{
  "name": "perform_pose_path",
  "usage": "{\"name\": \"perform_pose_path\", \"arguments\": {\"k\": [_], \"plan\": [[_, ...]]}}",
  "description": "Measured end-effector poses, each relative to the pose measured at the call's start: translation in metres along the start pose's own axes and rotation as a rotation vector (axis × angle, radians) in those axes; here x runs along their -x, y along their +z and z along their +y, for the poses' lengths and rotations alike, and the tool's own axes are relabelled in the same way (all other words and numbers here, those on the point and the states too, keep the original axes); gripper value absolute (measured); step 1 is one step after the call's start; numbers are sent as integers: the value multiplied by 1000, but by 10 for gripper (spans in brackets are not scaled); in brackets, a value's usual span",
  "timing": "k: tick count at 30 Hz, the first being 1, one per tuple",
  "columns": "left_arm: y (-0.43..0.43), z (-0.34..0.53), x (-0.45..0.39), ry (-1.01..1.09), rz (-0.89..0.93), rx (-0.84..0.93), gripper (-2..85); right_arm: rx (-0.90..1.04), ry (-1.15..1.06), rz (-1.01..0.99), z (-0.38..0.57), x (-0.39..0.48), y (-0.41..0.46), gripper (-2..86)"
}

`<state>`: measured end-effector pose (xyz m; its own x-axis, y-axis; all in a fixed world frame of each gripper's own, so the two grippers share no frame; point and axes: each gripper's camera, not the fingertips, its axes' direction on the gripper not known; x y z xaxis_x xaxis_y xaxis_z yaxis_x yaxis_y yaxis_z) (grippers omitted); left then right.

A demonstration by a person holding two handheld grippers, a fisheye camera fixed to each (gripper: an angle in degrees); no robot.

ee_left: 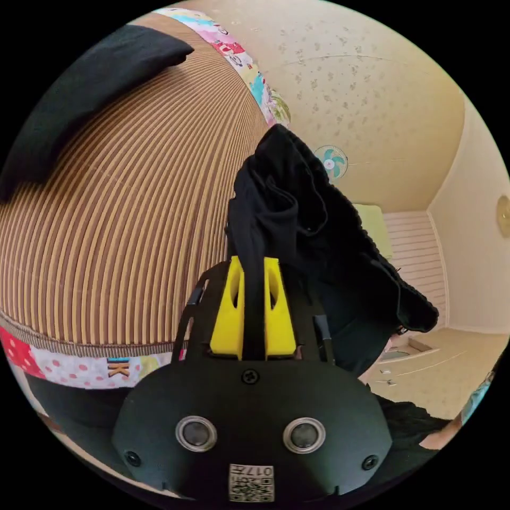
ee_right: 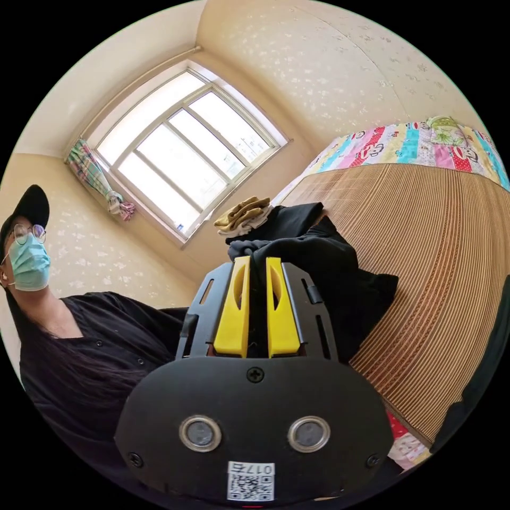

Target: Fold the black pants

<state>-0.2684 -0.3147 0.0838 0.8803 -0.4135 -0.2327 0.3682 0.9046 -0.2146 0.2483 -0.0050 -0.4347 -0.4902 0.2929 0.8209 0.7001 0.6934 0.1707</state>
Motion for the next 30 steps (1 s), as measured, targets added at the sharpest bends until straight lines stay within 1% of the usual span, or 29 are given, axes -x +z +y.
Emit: {"name": "perform_pose_path", "arguments": {"k": [2,3,4,5,6,7,8,9,10,11,12,13,14,15,16,17,18,19,20,21,23,24,25,26,27,28,29,30], "plan": [[-31,27,-40,102,16,-147,50,-93,-44,4,13,25,-61,17],[-63,55,-80,215,27,-266,49,-121,-71,24,17,36,-79,16],[-95,82,-128,337,-21,-356,48,-178,-133,66,24,62,-116,14],[-108,93,-152,414,-47,-391,47,-237,-189,96,26,88,-154,13],[-133,115,-200,580,-75,-467,47,-274,-206,106,26,100,-173,13],[-155,127,-240,703,-73,-531,47,-357,-216,125,20,117,-208,12],[-165,128,-257,745,-63,-553,47,-432,-202,122,5,126,-239,11],[-182,118,-288,799,-33,-566,48,-464,-197,119,-5,127,-253,10],[-192,94,-316,822,-14,-552,49,-518,-191,133,-35,123,-278,10],[-194,76,-330,828,-18,-551,49,-569,-161,185,-75,111,-298,9],[-195,33,-360,826,-61,-562,53,-622,-139,236,-98,102,-308,9],[-190,-21,-386,787,-120,-587,63,-724,-87,395,-149,86,-325,9],[-187,-48,-397,757,-140,-591,71,-809,-24,646,-207,69,-335,11],[-179,-102,-414,720,-160,-582,89,-819,-3,751,-237,59,-338,11],[-171,-146,-423,718,-166,-531,109,-763,75,844,-287,31,-338,15],[-169,-163,-423,716,-165,-499,112,-681,192,823,-319,5,-334,20],[-164,-184,-416,718,-164,-456,120,-660,215,789,-327,-4,-329,23],[-159,-195,-398,699,-170,-425,121,-626,190,730,-333,-14,-311,31],[-153,-198,-387,692,-180,-398,121,-554,119,710,-331,-22,-280,41],[-139,-200,-357,678,-220,-333,122,-502,93,713,-327,-27,-262,48],[-112,-196,-298,630,-327,-264,122,-280,11,714,-279,-64,-179,76],[-91,-190,-252,590,-403,-214,122,-229,-3,711,-260,-77,-157,82],[-69,-185,-202,541,-460,-151,122,-131,-1,694,-219,-107,-112,91],[-58,-182,-177,514,-479,-114,122,-24,47,655,-177,-140,-69,104],[-38,-175,-130,461,-504,-44,123,26,83,626,-156,-156,-48,112],[-22,-166,-87,405,-522,14,123,107,147,551,-112,-182,-7,126],[-16,-160,-69,380,-532,31,123,165,194,472,-68,-198,32,139],[-9,-149,-38,347,-556,38,123,186,215,436,-48,-203,50,144]]}}
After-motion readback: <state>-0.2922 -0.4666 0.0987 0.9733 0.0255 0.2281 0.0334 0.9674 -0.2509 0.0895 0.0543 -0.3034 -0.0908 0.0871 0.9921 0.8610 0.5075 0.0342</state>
